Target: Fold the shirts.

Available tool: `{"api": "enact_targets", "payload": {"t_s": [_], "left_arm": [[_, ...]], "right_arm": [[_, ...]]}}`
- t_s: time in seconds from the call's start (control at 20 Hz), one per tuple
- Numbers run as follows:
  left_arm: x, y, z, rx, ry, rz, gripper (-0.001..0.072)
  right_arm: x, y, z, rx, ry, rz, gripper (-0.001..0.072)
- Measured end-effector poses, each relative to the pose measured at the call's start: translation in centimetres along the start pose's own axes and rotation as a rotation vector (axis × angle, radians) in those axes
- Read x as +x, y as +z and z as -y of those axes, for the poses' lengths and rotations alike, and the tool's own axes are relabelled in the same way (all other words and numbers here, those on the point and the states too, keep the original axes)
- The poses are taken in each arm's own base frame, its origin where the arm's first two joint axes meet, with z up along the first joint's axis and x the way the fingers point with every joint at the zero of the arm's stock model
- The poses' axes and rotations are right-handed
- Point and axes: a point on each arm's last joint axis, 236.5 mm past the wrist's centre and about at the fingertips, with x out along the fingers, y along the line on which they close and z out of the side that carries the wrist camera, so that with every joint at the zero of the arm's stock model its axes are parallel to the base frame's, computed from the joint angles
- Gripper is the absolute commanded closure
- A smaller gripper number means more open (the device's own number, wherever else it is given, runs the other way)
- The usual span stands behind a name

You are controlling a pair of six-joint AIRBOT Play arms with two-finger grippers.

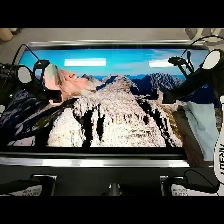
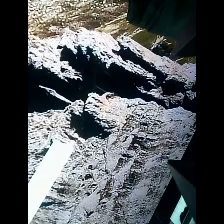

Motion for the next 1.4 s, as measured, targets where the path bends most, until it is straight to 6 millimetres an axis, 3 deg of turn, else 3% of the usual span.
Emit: {"api": "enact_targets", "payload": {"t_s": [1.0,1.2,1.25,1.4], "left_arm": [[0.0,0.0,0.0,0.001,0.0,0.001,0.0055],[0.2,1.6,0.3,-0.01,-0.008,0.066,0.0043],[0.2,2.3,0.5,-0.016,-0.014,0.091,-0.0013],[0.4,5.5,0.6,-0.056,-0.028,0.201,-0.0013]], "right_arm": [[0.0,0.5,0.2,0.0,-0.01,0.02,0.0039],[-0.1,2.4,1.1,0.0,-0.048,0.1,0.004],[-0.2,2.8,1.3,0.0,-0.056,0.118,0.004],[-0.5,4.3,2.1,0.0,-0.088,0.181,0.004]]}}
